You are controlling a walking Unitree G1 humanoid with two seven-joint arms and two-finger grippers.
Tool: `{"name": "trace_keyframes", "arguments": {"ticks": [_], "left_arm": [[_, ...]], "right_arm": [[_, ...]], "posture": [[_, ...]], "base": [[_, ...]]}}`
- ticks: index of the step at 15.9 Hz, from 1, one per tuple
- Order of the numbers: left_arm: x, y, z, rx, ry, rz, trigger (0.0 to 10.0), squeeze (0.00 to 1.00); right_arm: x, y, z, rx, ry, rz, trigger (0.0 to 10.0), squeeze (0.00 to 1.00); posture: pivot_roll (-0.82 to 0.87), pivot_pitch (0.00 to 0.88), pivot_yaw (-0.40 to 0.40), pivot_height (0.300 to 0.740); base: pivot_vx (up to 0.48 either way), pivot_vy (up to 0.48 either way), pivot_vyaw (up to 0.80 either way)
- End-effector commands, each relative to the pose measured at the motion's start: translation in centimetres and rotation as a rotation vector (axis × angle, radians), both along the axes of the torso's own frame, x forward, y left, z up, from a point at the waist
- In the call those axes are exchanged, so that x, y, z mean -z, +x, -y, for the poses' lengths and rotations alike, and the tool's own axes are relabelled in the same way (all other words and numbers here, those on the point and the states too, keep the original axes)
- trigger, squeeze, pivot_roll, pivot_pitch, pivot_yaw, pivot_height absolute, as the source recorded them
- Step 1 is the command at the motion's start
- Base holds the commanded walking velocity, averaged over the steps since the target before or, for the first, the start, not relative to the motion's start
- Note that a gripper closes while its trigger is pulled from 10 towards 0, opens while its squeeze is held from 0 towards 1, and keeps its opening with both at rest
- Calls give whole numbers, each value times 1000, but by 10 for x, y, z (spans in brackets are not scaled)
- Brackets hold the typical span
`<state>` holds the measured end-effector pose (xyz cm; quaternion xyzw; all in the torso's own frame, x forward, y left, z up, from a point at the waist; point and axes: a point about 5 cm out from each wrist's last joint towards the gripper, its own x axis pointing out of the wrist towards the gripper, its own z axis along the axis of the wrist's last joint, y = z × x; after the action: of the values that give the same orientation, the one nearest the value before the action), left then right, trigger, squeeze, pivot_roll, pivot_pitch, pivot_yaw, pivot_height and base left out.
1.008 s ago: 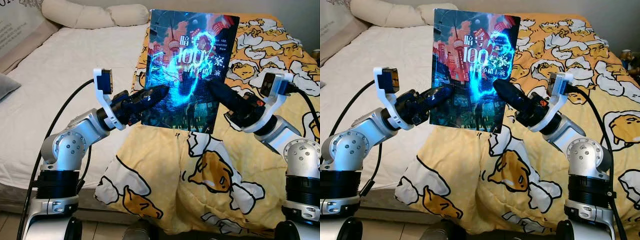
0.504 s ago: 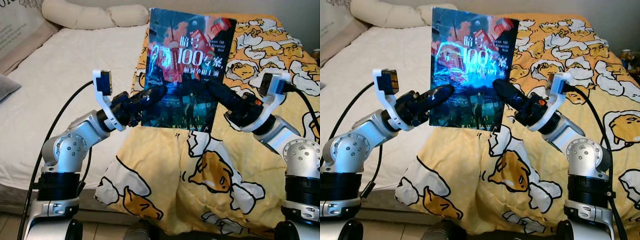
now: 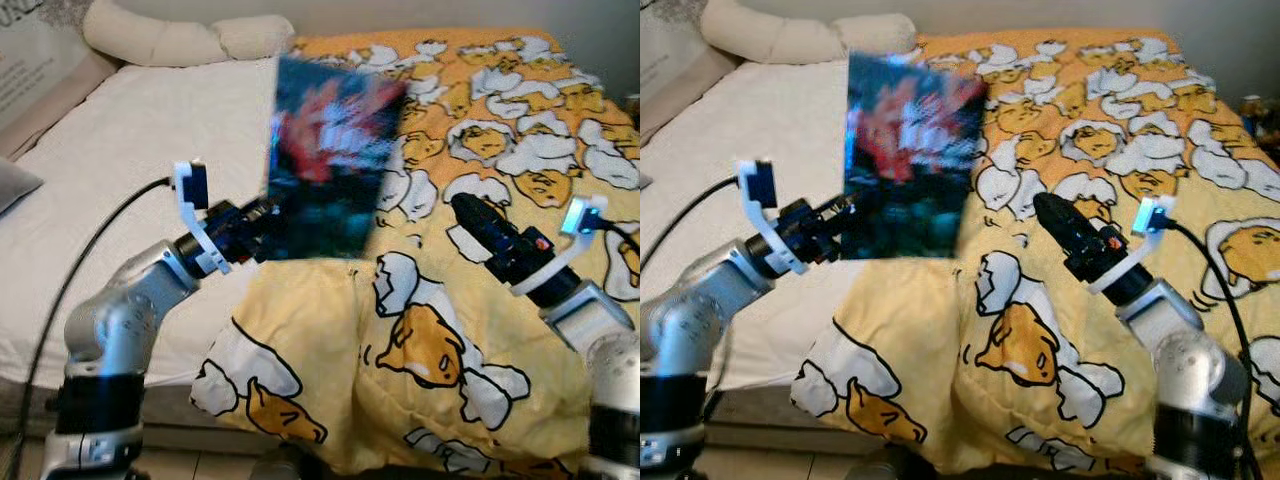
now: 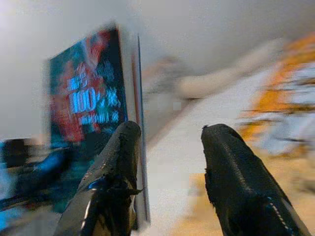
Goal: Clean up the room
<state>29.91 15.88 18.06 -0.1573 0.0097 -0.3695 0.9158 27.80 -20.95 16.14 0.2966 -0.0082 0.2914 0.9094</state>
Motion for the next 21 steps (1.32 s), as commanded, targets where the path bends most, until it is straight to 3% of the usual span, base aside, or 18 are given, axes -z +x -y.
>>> {"name": "trace_keyframes", "arguments": {"ticks": [1, 2, 3, 4, 5, 6, 8, 9, 10, 13, 21], "left_arm": [[4, 1, -7, -144, 125, 10, 10000, 0], [7, -5, -6, -168, 142, 28, 10000, 0], [12, -15, -4, -230, 191, 46, 10000, 0], [24, -23, -2, -329, 292, 33, 10000, 0], [41, -31, 5, -401, 362, 5, 10000, 0], [46, -34, 8, -416, 377, -7, 10000, 0], [55, -41, 14, -438, 427, -26, 10000, 0], [56, -44, 17, -449, 453, -25, 10000, 0], [55, -44, 18, -452, 453, -22, 10000, 0], [50, -43, 14, -488, 453, -6, 10000, 0], [55, -50, 14, -508, 449, -23, 10000, 0]], "right_arm": [[0, 0, -5, 77, -78, -19, 10000, 0], [9, -2, -7, 148, -172, -87, 10000, 0], [26, -9, -11, 245, -363, -187, 10000, 0], [39, -18, -11, 324, -544, -202, 10000, 0], [47, -28, -12, 398, -576, -221, 10000, 0], [48, -31, -12, 420, -567, -231, 10000, 0], [54, -40, -16, 502, -657, -243, 10000, 0], [59, -45, -24, 479, -615, -263, 10000, 0], [59, -45, -24, 496, -644, -247, 10000, 0], [64, -49, -39, 446, -620, -244, 10000, 0], [59, -50, -52, 336, -643, -170, 10000, 0]], "posture": [[-15, 0, 95, 740], [-21, 0, 86, 740], [-28, 0, 83, 740], [-29, 0, 79, 740], [-29, 0, 65, 740], [-29, 0, 65, 740], [-37, 0, 63, 740], [-29, 0, 65, 740], [-26, 0, 65, 740], [-18, 0, 72, 740], [-11, 0, 56, 740]], "base": [[0, 0, 0], [0, 0, 0], [0, 0, 0], [0, 0, 0], [0, 315, 0], [0, 315, 0], [0, 480, 0], [0, 480, 0], [0, 480, 0], [0, 480, 0], [0, 480, 0]]}}
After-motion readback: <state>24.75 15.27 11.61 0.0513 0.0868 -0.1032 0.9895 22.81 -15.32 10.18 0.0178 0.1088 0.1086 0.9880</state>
